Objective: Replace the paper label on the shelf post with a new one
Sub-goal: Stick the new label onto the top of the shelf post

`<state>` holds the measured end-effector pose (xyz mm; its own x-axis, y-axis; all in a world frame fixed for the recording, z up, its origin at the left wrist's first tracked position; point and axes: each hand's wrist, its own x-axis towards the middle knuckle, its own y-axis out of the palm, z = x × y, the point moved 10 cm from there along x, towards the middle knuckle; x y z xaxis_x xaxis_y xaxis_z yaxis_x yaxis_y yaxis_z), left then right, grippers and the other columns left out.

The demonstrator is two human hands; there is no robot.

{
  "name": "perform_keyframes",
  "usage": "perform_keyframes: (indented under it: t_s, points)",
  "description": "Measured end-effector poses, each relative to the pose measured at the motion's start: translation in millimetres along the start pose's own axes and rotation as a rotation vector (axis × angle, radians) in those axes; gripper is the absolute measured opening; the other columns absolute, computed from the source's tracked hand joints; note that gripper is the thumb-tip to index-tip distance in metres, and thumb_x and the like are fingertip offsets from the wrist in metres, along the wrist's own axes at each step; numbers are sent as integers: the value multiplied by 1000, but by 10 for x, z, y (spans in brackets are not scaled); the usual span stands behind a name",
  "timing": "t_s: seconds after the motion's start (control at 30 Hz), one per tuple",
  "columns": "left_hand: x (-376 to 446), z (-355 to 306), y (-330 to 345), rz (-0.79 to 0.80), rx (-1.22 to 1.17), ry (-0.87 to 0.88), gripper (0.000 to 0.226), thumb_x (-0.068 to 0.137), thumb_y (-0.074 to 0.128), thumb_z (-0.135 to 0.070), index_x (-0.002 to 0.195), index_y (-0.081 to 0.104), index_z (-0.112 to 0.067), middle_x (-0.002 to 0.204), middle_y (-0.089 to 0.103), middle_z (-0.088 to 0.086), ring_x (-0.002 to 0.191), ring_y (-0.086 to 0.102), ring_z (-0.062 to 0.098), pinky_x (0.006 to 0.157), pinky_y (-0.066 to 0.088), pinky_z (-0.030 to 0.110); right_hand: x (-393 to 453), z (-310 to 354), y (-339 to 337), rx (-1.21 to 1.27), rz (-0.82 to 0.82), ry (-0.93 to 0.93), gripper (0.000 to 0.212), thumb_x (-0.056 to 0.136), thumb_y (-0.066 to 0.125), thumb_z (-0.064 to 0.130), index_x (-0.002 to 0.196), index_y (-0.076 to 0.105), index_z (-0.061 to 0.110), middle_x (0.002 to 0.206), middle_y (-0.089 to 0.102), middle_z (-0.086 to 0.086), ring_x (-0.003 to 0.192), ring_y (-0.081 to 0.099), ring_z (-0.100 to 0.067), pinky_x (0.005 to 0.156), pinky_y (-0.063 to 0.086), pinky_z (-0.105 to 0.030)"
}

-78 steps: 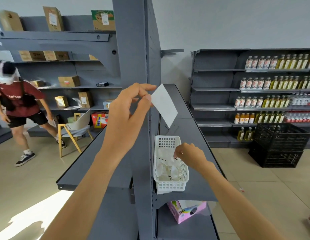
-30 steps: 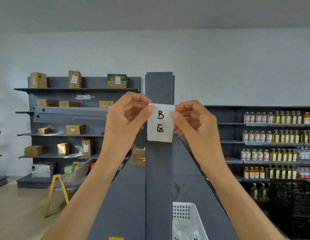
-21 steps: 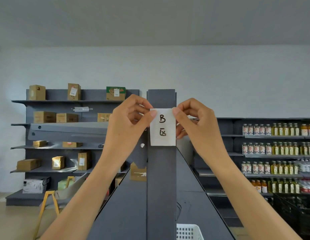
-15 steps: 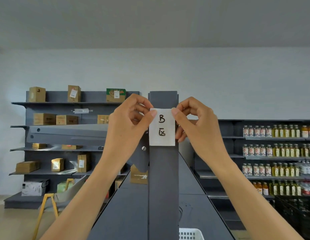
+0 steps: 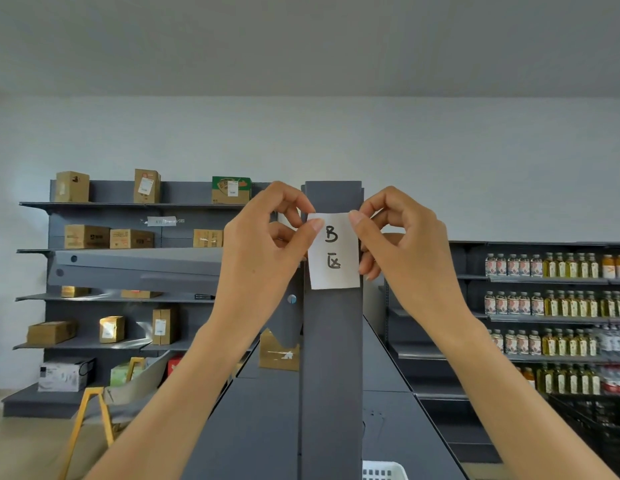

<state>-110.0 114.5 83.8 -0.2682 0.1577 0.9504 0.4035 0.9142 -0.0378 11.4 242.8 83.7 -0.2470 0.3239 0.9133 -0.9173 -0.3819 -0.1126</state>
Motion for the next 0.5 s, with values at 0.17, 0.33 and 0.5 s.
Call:
perform_keyframes:
  t_s: [0.17, 0.33, 0.5]
  points:
    - [19, 0, 5, -4, 44, 3, 10, 91, 66, -22, 92, 57, -25, 85, 62, -7, 81, 73, 7, 60, 61, 31, -9, 8, 2, -11, -3, -10, 15, 97, 62, 24, 90, 59, 11, 76, 69, -7, 41, 63, -7, 43, 49, -14]
    - [26, -12, 10, -22, 62, 13, 12, 91, 66, -22, 89, 56, -28, 87, 65, -7, 83, 71, 6, 63, 60, 30, 2, 22, -7, -27, -13, -20, 15, 96, 62, 24, 90, 59, 11, 75, 69, -5, 43, 64, -10, 43, 53, -19]
    - [36, -27, 22, -33, 84, 30, 9, 91, 66, -24, 94, 57, -21, 87, 65, -9, 80, 71, 11, 62, 59, 27, -9, 31, -16, -62, -28, -34, 14, 97, 62, 25, 90, 58, 13, 77, 68, -5, 47, 66, -12, 43, 55, -24]
